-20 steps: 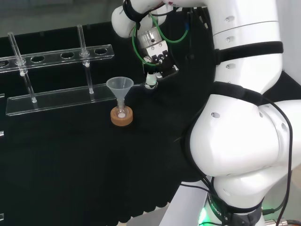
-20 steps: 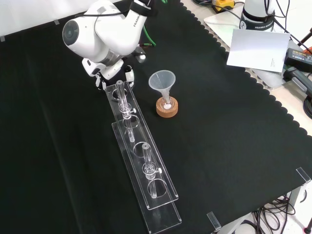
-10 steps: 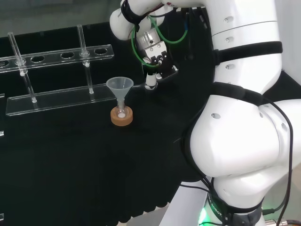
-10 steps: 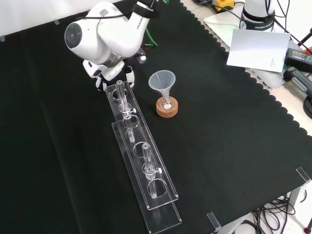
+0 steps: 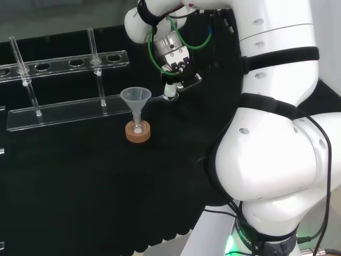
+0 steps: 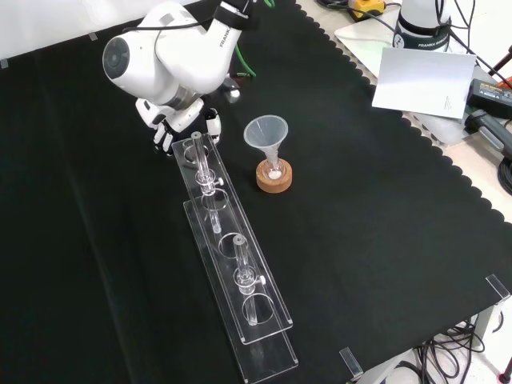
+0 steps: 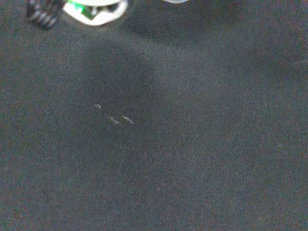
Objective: Put the weighing funnel back on the table.
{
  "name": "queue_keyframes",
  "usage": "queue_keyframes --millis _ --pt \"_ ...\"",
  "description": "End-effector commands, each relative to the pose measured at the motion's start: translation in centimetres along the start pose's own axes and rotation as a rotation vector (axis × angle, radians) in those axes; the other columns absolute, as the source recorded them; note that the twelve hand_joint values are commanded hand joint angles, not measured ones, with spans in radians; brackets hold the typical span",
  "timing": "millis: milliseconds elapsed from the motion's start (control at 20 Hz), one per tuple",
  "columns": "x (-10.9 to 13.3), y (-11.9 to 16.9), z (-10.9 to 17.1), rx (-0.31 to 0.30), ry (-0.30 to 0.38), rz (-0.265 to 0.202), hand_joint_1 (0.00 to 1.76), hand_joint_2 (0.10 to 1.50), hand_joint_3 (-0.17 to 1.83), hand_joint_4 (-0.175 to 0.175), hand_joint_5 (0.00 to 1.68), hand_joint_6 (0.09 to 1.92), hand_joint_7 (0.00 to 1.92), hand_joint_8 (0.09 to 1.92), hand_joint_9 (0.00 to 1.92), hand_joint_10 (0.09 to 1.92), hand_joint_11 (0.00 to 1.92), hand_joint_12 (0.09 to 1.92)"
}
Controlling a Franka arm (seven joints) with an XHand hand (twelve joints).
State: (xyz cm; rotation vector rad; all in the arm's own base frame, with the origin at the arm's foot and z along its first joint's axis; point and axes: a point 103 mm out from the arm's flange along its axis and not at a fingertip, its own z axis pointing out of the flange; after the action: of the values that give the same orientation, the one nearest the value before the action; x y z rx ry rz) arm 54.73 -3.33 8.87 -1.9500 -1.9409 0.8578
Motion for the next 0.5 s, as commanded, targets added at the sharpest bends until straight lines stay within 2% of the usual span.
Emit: queue_keyframes --millis 50,250,500 --pt "0.1 -0.3 0.7 0.099 0.013 -0.014 0.86 0.6 0.6 -0.01 0.3 0.34 0.08 0.64 0.39 0.62 0.31 1.31" --pt "-0.4 -1.5 -0.6 0.052 0.03 -0.025 0.81 0.59 0.58 -0.014 0.23 0.12 0.01 0.59 0.27 0.66 0.22 1.34" --pt "-1.2 -4.1 -3.2 -0.052 0.031 -0.019 0.78 0.58 0.56 -0.013 0.21 0.09 0.0 0.57 0.25 0.67 0.19 1.35"
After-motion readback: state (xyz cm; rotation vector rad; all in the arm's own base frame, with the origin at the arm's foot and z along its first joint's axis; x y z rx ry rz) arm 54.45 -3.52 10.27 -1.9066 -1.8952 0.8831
